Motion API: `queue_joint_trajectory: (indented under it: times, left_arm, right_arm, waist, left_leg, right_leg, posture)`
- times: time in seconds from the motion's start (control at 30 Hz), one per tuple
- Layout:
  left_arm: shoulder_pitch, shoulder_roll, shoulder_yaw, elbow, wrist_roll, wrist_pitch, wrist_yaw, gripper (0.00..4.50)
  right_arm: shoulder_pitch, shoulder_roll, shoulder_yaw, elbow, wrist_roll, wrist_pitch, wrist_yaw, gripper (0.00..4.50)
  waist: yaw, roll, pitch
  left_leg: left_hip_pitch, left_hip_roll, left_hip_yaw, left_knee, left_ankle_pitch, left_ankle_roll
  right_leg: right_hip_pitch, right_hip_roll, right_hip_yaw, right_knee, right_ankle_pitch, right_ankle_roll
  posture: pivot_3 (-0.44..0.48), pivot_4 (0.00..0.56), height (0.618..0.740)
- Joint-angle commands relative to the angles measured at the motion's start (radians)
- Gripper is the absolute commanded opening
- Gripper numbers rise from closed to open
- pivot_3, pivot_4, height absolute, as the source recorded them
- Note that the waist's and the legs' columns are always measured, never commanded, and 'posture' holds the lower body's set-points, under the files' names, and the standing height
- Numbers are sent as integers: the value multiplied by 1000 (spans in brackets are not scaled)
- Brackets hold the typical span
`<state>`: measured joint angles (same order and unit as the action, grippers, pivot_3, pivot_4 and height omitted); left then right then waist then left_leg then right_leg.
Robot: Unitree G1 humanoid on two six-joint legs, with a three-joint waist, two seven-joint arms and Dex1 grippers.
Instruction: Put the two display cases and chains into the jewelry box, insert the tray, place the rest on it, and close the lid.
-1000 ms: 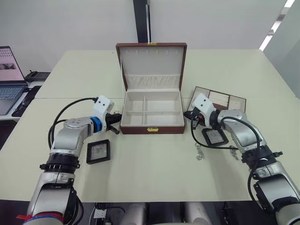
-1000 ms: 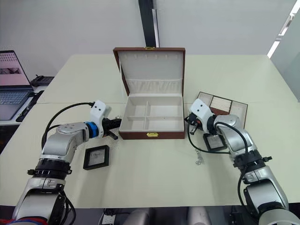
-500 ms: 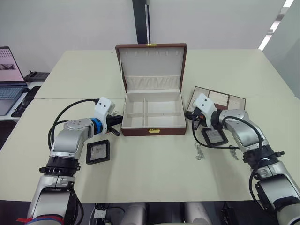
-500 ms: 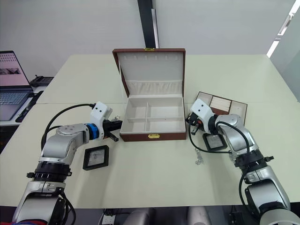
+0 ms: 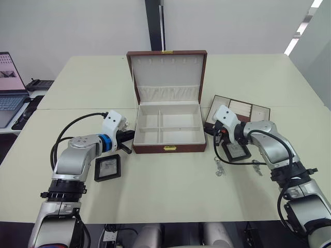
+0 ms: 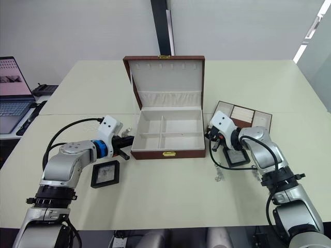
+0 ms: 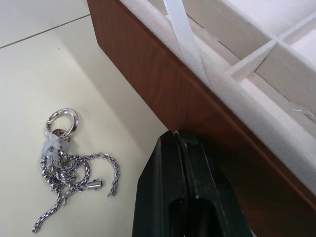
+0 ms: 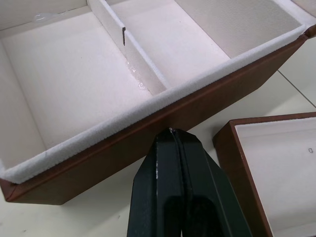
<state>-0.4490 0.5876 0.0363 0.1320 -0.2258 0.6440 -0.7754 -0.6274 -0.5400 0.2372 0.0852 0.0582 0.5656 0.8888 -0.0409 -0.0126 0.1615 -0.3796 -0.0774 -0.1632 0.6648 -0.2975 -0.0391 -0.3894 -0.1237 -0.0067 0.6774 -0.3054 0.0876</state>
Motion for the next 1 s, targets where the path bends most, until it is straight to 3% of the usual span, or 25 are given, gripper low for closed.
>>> queue_joint_trajectory:
  times: [0.03, 0.47, 1.0]
  left_arm:
    - [5, -21, -21, -50, -23, -20, -19, 0]
    - [16, -12, 9, -30, -13, -49, -4, 0]
    - [33, 78, 123, 56, -27, -144, -7, 0]
  right_arm:
    - [-9, 29, 24, -55, 22, -9, 27, 20]
    - [-6, 14, -35, -37, 22, -24, -8, 20]
    - [49, -53, -138, -86, 36, -17, -73, 20]
  waist:
    - [-1, 0, 0]
    - [-2, 0, 0]
    - [-1, 0, 0]
  left_leg:
    - [0, 0, 0, 0, 0, 0]
    - [0, 0, 0, 0, 0, 0]
    - [0, 0, 0, 0, 0, 0]
  right_leg:
    - [0, 0, 0, 0, 0, 0]
    - [0, 0, 0, 0, 0, 0]
    - [0, 0, 0, 0, 0, 0]
  posture:
    - [0, 150, 740]
    - [0, 150, 740]
    - [0, 150, 740]
